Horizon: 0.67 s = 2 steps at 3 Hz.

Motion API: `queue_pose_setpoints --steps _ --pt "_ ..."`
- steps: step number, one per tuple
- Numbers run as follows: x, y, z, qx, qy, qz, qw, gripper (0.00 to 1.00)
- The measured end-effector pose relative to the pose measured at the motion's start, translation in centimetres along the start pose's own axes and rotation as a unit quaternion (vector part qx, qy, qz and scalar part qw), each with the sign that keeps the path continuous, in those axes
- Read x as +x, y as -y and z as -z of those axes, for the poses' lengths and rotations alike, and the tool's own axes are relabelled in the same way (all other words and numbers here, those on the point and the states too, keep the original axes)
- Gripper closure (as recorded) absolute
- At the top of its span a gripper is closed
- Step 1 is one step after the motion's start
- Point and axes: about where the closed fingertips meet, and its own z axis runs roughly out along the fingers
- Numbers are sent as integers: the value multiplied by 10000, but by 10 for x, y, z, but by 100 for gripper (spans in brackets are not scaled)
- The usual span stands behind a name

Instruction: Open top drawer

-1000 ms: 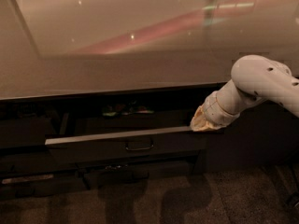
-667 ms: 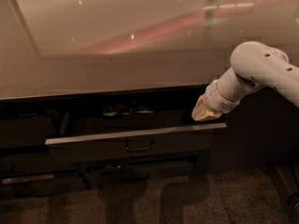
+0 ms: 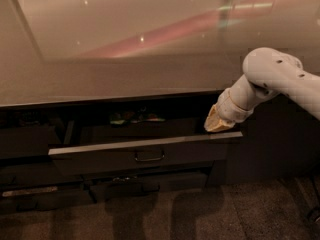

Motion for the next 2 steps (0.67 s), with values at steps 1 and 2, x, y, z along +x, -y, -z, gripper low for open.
queue_pose_setpoints --steps 1,2 --pt "15 -1 -26 -246 5 -145 9996 100" --pt "15 -1 -26 -247 7 -144 9996 100"
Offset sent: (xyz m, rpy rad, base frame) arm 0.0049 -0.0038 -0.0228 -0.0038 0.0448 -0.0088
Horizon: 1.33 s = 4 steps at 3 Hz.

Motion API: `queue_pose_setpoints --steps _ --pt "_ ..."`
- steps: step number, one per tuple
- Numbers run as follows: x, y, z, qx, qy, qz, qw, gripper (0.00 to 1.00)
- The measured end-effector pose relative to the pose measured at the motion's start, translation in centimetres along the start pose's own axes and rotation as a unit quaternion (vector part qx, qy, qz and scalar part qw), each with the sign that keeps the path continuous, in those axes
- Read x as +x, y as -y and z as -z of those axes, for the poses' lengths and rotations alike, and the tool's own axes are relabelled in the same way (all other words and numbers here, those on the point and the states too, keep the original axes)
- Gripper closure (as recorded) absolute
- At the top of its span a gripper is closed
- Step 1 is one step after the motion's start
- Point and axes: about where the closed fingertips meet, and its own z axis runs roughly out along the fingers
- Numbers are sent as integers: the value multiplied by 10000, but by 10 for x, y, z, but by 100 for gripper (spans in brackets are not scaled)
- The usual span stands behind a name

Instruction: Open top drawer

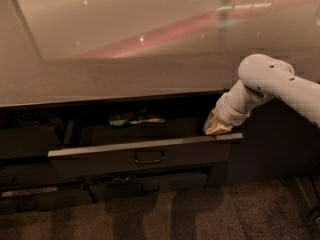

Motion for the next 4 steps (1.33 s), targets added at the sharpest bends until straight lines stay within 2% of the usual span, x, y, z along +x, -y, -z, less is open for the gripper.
queue_pose_setpoints --steps 1,2,3,4 --pt "-2 -4 0 -15 55 13 10000 100" --pt "-9 -22 -5 77 300 137 9994 100" --pt "-10 -22 -2 77 300 137 9994 100" --pt "-12 -47 -18 46 455 208 9987 100"
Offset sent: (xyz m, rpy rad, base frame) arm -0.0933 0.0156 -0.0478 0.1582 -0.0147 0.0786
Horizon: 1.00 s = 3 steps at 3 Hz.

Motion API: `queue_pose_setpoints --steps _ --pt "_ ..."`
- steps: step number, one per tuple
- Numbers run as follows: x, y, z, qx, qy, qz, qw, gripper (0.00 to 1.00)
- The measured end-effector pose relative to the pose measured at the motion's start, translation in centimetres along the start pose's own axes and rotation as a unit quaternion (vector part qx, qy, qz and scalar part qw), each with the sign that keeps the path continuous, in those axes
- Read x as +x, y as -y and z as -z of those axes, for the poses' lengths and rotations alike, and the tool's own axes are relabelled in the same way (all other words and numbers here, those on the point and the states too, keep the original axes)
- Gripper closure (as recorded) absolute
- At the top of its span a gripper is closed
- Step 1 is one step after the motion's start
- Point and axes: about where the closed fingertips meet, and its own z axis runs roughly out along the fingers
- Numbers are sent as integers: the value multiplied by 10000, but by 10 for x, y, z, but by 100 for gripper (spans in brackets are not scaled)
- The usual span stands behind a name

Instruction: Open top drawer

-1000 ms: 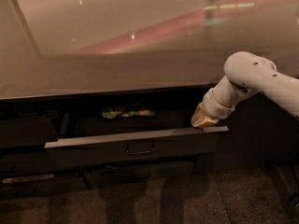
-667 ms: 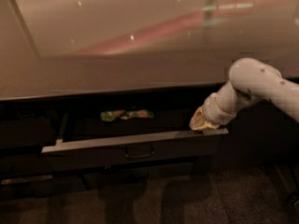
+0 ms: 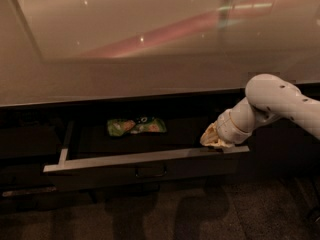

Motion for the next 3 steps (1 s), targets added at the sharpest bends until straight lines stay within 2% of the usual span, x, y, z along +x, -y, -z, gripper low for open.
queue_pose_setpoints --steps 1,2,3 --pt "0 1 1 0 1 0 10000 100" --pt "2 -33 -21 -69 310 -34 9995 100" --pt "2 -34 -21 -70 310 -33 9995 100"
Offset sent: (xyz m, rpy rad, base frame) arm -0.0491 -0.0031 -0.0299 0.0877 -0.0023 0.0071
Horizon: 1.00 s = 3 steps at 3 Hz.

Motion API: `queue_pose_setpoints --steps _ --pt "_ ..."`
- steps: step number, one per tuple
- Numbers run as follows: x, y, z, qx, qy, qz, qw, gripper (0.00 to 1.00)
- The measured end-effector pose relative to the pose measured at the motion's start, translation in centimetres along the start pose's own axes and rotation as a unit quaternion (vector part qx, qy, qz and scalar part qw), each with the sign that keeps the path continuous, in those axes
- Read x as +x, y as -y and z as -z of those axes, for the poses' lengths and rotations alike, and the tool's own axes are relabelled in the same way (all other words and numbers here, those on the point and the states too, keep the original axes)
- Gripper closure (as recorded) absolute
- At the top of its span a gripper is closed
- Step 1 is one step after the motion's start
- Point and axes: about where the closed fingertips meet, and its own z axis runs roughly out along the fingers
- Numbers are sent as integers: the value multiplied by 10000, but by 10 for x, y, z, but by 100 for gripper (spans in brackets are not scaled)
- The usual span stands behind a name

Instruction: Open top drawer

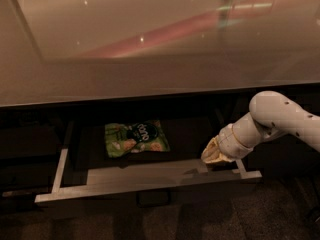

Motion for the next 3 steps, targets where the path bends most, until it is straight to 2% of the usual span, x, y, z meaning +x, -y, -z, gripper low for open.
queue_pose_setpoints --steps 1,2,3 --pt "-20 -20 -24 -216 -74 385 9990 100" --pt "-32 -63 -53 -360 -112 767 9963 100" --pt "-32 -63 -53 -361 -112 767 9963 100"
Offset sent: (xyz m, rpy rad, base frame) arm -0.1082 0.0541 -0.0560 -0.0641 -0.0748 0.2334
